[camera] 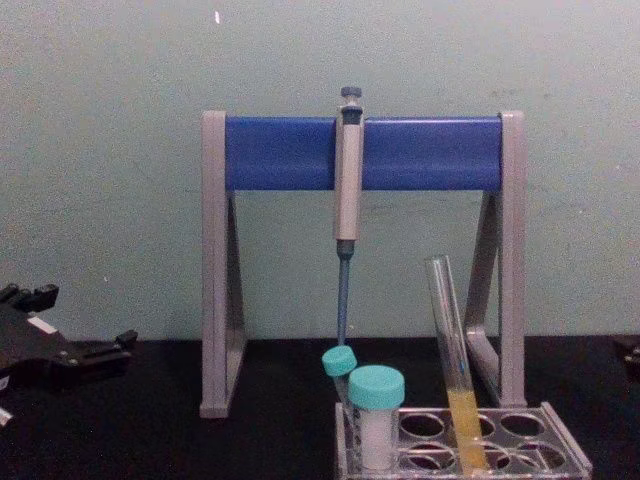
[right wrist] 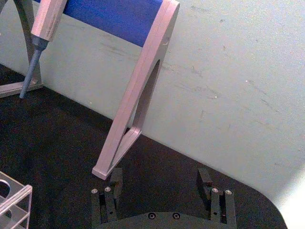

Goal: Pick up the test tube from the test tube rack, shake it, then place it back into the test tube rack.

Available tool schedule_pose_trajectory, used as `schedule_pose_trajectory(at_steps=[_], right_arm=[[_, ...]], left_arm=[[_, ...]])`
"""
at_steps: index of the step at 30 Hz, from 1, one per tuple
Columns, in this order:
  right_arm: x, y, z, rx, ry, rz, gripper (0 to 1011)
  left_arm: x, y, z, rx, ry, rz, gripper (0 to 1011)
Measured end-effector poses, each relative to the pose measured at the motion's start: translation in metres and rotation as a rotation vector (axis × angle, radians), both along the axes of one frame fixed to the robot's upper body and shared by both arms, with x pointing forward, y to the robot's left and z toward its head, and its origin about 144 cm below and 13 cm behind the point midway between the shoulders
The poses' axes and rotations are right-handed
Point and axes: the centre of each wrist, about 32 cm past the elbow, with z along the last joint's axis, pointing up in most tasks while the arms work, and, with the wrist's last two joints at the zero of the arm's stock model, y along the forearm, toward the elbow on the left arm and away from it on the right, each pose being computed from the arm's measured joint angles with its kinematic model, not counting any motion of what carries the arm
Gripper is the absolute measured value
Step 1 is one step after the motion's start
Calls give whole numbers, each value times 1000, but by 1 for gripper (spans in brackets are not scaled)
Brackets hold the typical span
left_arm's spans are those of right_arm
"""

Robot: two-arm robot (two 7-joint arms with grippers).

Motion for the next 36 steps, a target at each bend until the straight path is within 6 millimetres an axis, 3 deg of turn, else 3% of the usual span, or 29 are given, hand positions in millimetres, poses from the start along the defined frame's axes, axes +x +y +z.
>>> schedule_pose_trajectory(at_steps=[36], right_arm=[[1, 2, 5, 13, -44, 24, 1000]], left_arm=[[0, 0, 0, 0, 0, 0, 1001]])
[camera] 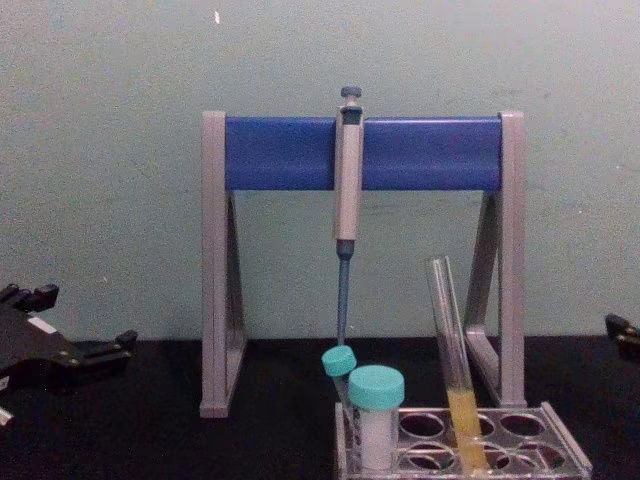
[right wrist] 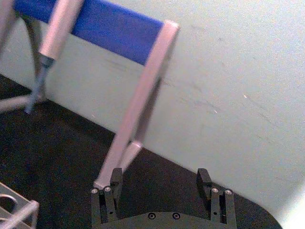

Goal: Pick up the test tube from the test tube rack, shake it, then place it back into the test tube rack.

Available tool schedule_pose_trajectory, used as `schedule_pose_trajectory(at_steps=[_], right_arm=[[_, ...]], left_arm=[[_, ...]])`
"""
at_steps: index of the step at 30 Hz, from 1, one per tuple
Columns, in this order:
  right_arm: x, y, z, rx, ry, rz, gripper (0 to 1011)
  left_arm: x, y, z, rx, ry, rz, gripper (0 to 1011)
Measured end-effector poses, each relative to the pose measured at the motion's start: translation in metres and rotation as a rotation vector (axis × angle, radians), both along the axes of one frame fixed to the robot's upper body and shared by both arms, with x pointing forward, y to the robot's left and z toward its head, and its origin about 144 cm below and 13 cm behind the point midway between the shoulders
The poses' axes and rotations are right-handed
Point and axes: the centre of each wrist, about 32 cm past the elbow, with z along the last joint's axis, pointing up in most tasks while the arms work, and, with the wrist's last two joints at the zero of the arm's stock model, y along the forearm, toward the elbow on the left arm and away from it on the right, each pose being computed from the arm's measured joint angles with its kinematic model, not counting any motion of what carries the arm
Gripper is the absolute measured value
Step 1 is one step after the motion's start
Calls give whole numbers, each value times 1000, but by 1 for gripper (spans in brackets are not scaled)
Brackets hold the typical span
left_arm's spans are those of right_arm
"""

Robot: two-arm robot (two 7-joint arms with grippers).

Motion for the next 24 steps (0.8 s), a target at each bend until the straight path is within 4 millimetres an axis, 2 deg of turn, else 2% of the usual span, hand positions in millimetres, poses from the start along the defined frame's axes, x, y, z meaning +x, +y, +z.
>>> schedule_pose_trajectory(at_steps=[7, 24], right_arm=[[-1, 5, 5, 36, -20, 108, 1000], [-2, 29, 13, 119, -16, 353, 1000]], left_arm=[[0, 0, 0, 0, 0, 0, 1001], [0, 0, 0, 0, 0, 0, 1001]])
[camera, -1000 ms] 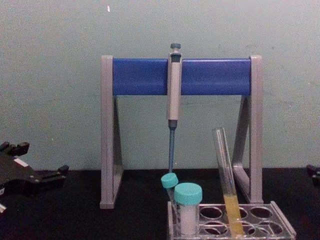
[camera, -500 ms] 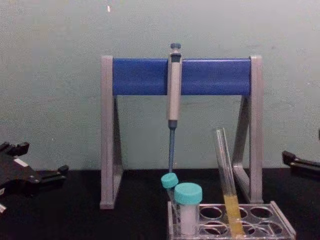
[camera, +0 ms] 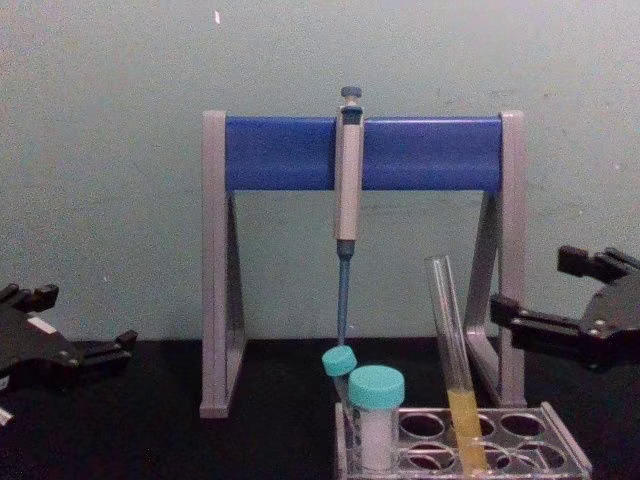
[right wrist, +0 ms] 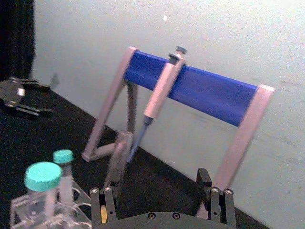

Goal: Pick up the test tube from the test tube rack, shake it, then place it back into the test tube rack.

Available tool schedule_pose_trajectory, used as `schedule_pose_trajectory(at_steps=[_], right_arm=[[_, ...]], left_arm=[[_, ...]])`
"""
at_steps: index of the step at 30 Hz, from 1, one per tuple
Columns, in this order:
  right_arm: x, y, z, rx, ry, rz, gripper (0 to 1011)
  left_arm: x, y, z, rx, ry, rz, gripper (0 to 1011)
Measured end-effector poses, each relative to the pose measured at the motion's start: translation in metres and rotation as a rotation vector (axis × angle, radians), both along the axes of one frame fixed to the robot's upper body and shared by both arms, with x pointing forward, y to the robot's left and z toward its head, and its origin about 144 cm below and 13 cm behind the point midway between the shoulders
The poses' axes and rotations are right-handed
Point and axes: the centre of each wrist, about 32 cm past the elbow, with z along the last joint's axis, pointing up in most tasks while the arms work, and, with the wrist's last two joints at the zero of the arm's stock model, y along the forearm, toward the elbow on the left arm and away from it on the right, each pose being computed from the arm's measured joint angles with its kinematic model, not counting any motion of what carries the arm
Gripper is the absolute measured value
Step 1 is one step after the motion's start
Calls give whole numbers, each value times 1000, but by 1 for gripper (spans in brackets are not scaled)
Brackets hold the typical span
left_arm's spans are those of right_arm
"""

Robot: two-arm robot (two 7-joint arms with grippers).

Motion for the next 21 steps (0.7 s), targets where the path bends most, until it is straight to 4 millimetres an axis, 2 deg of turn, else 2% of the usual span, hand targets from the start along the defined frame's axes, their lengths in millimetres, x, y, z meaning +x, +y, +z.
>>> schedule_pose_trajectory(at_steps=[9, 21], right_arm=[[4, 11, 0, 16, 16, 79, 1000], [21, 22, 6, 31, 102, 137, 1000]], left_arm=[[0, 0, 0, 0, 0, 0, 1001], [0, 0, 0, 0, 0, 0, 1001]])
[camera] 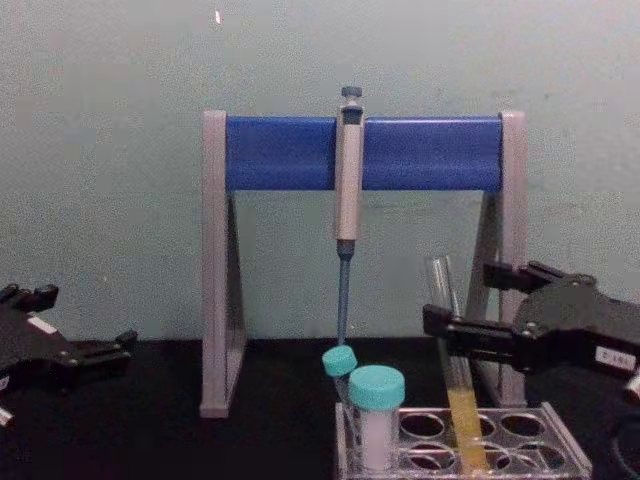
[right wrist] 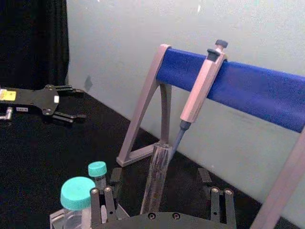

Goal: Pick up the test tube from the test tube rack, shake it, then place it back into the test tube rack.

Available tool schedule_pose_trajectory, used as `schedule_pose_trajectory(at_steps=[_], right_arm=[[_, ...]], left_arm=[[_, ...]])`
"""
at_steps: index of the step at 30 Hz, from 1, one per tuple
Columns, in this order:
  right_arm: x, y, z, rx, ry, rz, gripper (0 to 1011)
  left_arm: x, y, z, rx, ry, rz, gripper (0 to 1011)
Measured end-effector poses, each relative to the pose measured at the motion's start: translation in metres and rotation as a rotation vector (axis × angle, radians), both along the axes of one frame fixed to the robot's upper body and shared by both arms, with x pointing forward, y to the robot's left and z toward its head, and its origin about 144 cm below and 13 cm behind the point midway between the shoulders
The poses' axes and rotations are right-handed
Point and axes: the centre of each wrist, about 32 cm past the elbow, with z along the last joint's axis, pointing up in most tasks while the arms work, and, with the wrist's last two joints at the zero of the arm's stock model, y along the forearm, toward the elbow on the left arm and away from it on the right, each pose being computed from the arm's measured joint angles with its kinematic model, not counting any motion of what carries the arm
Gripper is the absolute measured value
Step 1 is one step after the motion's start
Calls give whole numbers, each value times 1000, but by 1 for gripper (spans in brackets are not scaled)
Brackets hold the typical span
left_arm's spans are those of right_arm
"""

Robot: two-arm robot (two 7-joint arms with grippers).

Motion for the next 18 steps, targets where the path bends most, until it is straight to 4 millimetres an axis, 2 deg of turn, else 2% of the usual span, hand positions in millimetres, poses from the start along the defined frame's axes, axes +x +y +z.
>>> schedule_pose_trajectory(at_steps=[18], right_arm=[[18, 7, 8, 32, 139, 2, 1000]], left_arm=[[0, 0, 0, 0, 0, 0, 1001]])
